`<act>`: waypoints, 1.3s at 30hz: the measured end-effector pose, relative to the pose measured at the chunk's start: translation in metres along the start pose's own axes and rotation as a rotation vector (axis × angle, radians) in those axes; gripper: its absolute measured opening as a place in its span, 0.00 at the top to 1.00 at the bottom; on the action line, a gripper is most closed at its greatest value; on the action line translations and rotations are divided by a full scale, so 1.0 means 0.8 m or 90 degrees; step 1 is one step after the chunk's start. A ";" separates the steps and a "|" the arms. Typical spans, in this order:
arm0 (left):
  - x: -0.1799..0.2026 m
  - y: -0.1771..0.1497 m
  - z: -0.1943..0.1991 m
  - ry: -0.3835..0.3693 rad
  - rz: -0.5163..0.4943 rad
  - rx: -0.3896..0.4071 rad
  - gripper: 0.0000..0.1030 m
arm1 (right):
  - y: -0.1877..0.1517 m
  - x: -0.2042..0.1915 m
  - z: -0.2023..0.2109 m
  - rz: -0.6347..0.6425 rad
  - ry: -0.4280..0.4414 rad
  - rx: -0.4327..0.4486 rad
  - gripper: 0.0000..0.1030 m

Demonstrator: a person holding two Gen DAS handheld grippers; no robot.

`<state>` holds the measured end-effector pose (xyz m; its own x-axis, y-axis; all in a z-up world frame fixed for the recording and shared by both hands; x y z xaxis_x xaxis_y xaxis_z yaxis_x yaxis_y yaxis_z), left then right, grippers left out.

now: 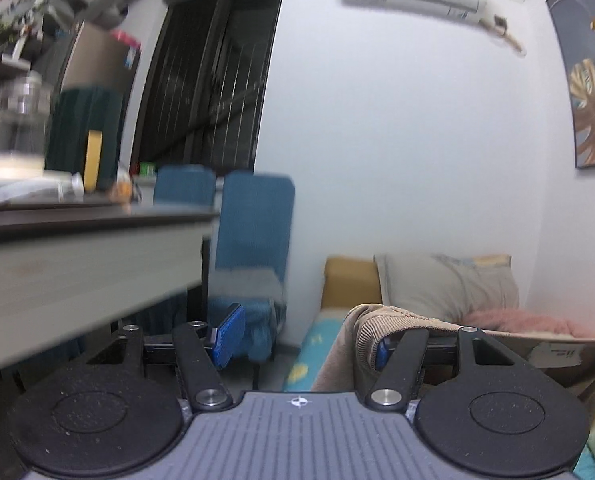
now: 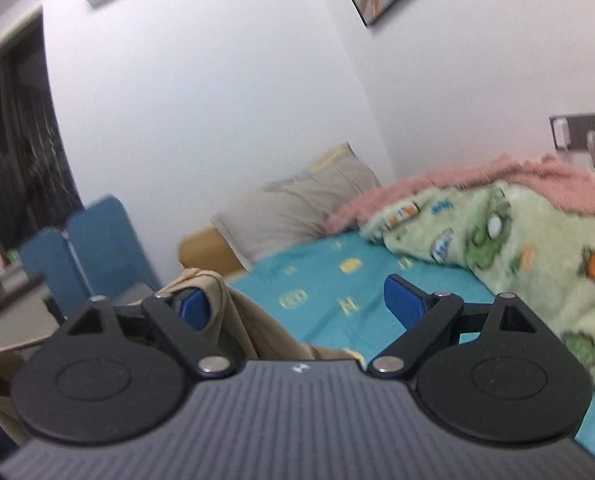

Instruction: Fold clothes

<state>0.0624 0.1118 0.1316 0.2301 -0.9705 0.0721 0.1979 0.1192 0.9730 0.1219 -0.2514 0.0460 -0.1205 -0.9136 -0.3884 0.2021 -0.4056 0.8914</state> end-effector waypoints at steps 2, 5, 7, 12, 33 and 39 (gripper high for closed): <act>0.003 0.032 0.020 -0.001 -0.001 0.019 0.37 | 0.027 -0.010 0.020 0.006 0.014 0.024 0.12; 0.006 0.086 0.054 -0.013 0.014 0.041 0.38 | 0.074 -0.026 0.056 0.014 0.036 0.062 0.12; 0.008 0.124 0.079 -0.023 0.025 0.058 0.39 | 0.108 -0.036 0.084 0.021 0.052 0.088 0.12; 0.022 0.215 0.169 -0.052 0.008 0.135 0.41 | 0.188 -0.054 0.167 0.031 0.083 0.138 0.12; 0.054 0.320 0.210 -0.128 0.027 0.101 0.35 | 0.280 -0.054 0.236 0.047 0.090 0.133 0.11; 0.091 0.260 0.011 -0.131 0.024 0.020 0.35 | 0.241 -0.045 0.068 0.069 0.046 0.077 0.11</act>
<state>0.1117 0.0638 0.3411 0.0366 -0.9883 0.1482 0.1617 0.1522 0.9750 0.1120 -0.2952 0.2448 -0.0330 -0.9531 -0.3008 0.0908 -0.3026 0.9488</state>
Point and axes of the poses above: each gripper's, at about its wrist camera, not at the fingertips, and z roughly against the way its jaws point, x to its right, y to its top, the point moved 9 cm from there along -z, roughly the way its jaws point, and after that the axes turned 6 degrees about -x, right-handed, at the moved point
